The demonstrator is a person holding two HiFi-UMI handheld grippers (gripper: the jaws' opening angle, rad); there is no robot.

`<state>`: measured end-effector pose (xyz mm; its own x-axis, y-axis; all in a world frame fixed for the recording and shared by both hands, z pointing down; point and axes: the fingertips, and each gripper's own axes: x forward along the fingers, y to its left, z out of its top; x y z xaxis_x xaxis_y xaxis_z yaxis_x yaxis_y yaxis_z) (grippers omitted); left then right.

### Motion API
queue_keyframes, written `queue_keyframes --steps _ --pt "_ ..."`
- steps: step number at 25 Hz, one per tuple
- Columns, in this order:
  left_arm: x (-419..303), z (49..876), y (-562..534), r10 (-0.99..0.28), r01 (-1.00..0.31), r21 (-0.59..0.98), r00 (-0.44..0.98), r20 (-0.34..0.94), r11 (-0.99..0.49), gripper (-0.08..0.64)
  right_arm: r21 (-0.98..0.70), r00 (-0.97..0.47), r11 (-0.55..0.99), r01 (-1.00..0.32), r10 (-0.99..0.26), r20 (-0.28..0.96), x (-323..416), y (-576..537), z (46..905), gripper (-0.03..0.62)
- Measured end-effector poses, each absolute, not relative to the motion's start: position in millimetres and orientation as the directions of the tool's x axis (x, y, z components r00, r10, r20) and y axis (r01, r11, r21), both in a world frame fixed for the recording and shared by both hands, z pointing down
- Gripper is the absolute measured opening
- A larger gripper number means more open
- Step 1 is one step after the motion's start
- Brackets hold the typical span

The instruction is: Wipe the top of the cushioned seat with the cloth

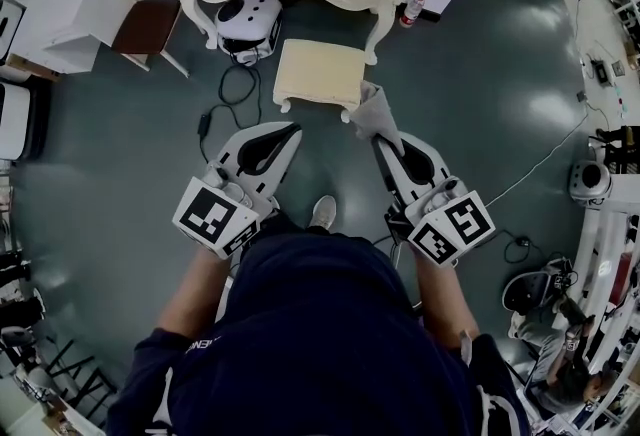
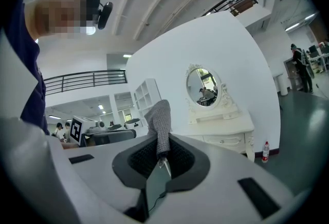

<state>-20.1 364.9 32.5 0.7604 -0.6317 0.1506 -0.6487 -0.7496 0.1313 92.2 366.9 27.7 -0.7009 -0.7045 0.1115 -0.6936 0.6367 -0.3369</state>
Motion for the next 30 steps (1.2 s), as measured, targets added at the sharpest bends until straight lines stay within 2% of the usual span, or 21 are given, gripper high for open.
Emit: queue_keyframes --steps 16,30 --pt "-5 36 350 -0.653 -0.672 0.116 0.739 0.167 -0.731 0.008 -0.363 -0.701 0.630 -0.687 -0.706 0.101 124 346 35 0.041" --pt "-19 59 264 -0.635 -0.656 0.166 0.754 0.168 -0.736 0.008 -0.362 -0.672 0.593 -0.719 -0.725 0.148 116 260 53 0.041"
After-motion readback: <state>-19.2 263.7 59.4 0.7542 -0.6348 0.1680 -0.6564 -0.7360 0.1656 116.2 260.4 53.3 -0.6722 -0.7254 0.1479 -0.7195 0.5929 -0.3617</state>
